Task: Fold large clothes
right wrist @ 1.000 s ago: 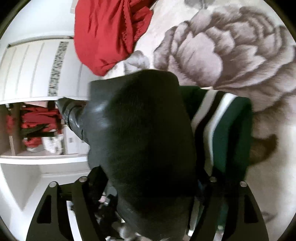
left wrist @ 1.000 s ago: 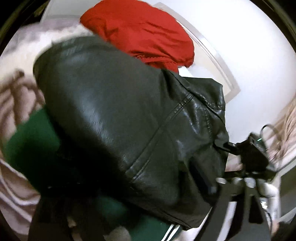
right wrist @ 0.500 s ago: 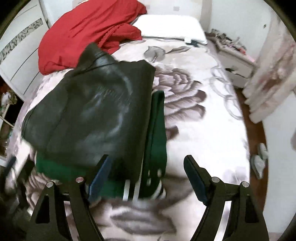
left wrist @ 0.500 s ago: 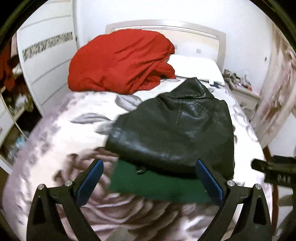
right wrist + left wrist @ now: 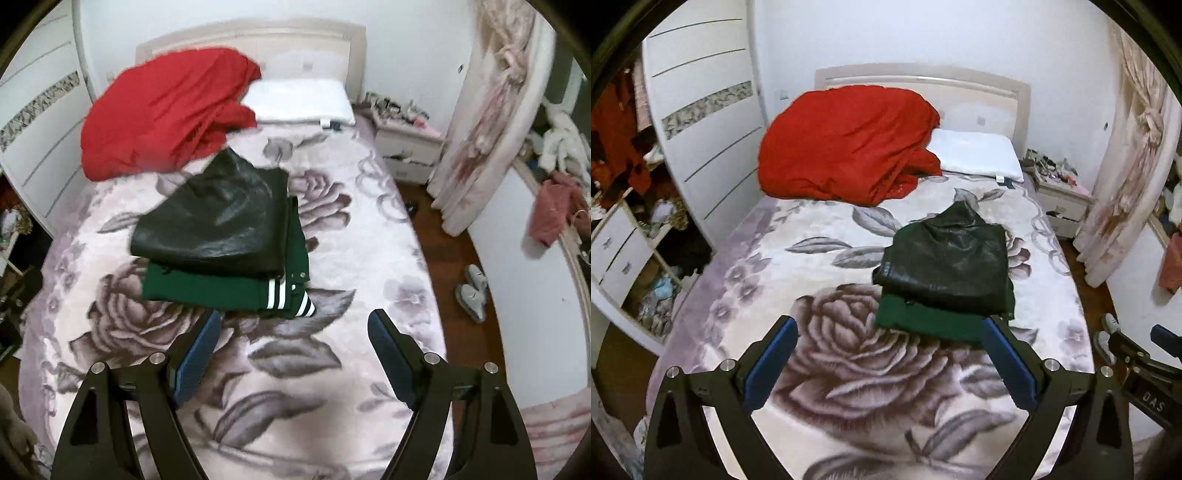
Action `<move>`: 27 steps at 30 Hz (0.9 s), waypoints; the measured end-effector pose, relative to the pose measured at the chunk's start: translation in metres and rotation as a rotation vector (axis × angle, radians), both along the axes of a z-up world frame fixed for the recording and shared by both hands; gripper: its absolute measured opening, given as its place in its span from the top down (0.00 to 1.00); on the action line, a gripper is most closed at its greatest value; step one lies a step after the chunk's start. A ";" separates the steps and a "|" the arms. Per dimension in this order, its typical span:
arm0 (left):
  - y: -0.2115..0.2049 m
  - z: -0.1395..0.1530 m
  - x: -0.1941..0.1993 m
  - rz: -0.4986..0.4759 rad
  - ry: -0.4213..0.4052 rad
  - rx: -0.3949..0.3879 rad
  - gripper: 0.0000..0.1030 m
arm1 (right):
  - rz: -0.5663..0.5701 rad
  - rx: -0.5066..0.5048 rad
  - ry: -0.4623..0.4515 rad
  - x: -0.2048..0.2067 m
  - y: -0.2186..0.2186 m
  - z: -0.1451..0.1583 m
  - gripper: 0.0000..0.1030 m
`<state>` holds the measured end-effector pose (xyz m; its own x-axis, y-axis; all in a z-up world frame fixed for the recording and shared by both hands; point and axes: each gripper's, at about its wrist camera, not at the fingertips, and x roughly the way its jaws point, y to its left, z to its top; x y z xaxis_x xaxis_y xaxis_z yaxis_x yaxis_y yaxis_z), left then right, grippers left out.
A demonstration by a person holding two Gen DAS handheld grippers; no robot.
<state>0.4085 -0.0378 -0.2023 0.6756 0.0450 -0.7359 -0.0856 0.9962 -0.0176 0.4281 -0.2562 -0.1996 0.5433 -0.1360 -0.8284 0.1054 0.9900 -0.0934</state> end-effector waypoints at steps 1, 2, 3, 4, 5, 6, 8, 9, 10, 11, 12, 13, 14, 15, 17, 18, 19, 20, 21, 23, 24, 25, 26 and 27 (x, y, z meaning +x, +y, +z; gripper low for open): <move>0.001 0.008 -0.008 -0.003 -0.003 -0.003 0.01 | 0.001 -0.006 -0.015 -0.015 0.004 0.018 0.19; 0.003 0.024 -0.025 0.000 -0.013 -0.010 0.01 | 0.002 -0.011 -0.028 -0.031 0.007 0.036 0.19; 0.004 0.034 -0.037 0.003 -0.018 -0.012 0.01 | 0.000 -0.014 -0.037 -0.045 0.011 0.052 0.19; 0.005 0.044 -0.049 0.002 -0.023 -0.017 0.01 | 0.001 -0.014 -0.053 -0.063 0.016 0.073 0.19; 0.006 0.052 -0.059 0.001 -0.032 -0.020 0.01 | 0.001 -0.015 -0.071 -0.080 0.020 0.092 0.19; 0.007 0.058 -0.067 0.003 -0.039 -0.020 0.01 | 0.004 -0.021 -0.086 -0.093 0.023 0.107 0.19; 0.008 0.076 -0.092 0.003 -0.055 -0.016 0.01 | 0.006 -0.027 -0.110 -0.119 0.027 0.135 0.19; 0.008 0.082 -0.102 0.001 -0.061 -0.012 0.01 | 0.004 -0.016 -0.119 -0.130 0.027 0.146 0.19; 0.007 0.086 -0.107 0.000 -0.063 -0.008 0.01 | 0.005 -0.009 -0.126 -0.141 0.028 0.157 0.19; 0.006 0.092 -0.118 -0.008 -0.064 -0.001 0.01 | 0.004 -0.007 -0.134 -0.152 0.029 0.166 0.19; 0.006 0.096 -0.125 -0.013 -0.064 0.004 0.01 | 0.004 -0.007 -0.142 -0.162 0.029 0.175 0.19; 0.005 0.099 -0.131 -0.019 -0.065 0.005 0.01 | 0.007 -0.009 -0.150 -0.173 0.030 0.184 0.19; 0.004 0.103 -0.137 -0.024 -0.067 0.009 0.01 | 0.009 -0.014 -0.157 -0.182 0.031 0.191 0.19; 0.003 0.106 -0.142 -0.031 -0.069 0.012 0.01 | 0.010 -0.014 -0.163 -0.191 0.031 0.197 0.19; 0.000 0.114 -0.151 -0.037 -0.081 0.018 0.01 | 0.017 -0.014 -0.169 -0.208 0.031 0.208 0.19; 0.000 0.118 -0.154 -0.042 -0.086 0.021 0.01 | 0.020 -0.013 -0.172 -0.215 0.031 0.212 0.19; -0.002 0.121 -0.157 -0.045 -0.090 0.022 0.01 | 0.021 -0.015 -0.179 -0.223 0.031 0.217 0.19; -0.002 0.125 -0.160 -0.044 -0.097 0.024 0.01 | 0.023 -0.022 -0.187 -0.230 0.031 0.222 0.19; -0.003 0.129 -0.164 -0.044 -0.109 0.022 0.01 | 0.025 -0.024 -0.193 -0.234 0.030 0.226 0.19; -0.005 0.134 -0.170 -0.047 -0.126 0.021 0.01 | 0.024 -0.022 -0.206 -0.244 0.028 0.235 0.19; -0.006 0.137 -0.174 -0.045 -0.134 0.021 0.01 | 0.022 -0.023 -0.213 -0.250 0.027 0.240 0.19; -0.007 0.140 -0.177 -0.045 -0.145 0.018 0.01 | 0.020 -0.025 -0.220 -0.254 0.026 0.244 0.18; -0.007 0.142 -0.179 -0.043 -0.150 0.018 0.01 | 0.016 -0.025 -0.228 -0.258 0.025 0.248 0.15; -0.007 0.144 -0.181 -0.040 -0.156 0.017 0.01 | 0.017 -0.022 -0.235 -0.263 0.024 0.253 0.15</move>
